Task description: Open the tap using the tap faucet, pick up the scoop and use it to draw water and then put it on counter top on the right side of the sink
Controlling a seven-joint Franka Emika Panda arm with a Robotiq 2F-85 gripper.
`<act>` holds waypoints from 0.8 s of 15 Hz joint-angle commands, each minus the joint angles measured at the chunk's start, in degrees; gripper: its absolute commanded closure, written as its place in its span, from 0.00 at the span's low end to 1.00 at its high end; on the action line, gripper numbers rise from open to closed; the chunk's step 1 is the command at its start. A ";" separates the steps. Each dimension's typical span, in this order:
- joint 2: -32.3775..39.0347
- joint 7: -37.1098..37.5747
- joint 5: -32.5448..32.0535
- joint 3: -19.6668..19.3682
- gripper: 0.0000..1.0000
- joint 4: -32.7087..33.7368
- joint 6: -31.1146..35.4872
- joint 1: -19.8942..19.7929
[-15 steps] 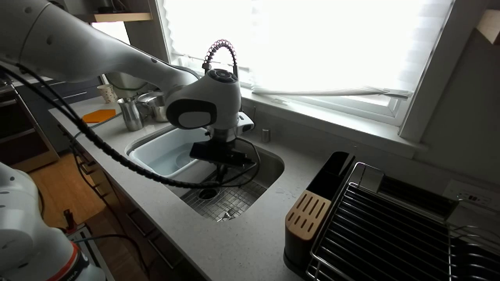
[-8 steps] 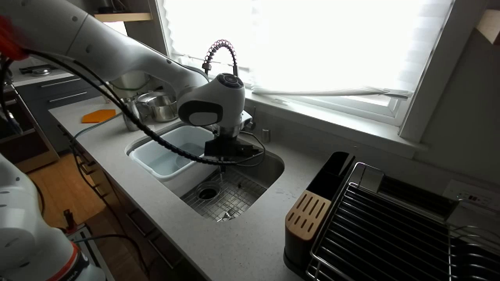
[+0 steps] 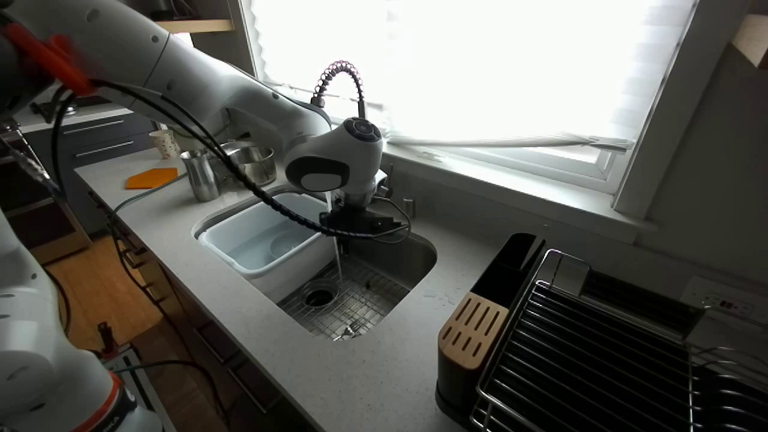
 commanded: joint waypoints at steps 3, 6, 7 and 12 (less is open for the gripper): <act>1.44 -3.74 1.02 1.79 0.94 1.69 -2.76 -1.73; 1.16 -4.47 0.80 1.91 0.94 1.69 -4.50 -1.92; 1.13 -4.90 0.88 1.92 0.94 1.75 -4.95 -1.98; 1.02 -4.85 -0.30 1.67 0.94 1.81 -6.34 -2.15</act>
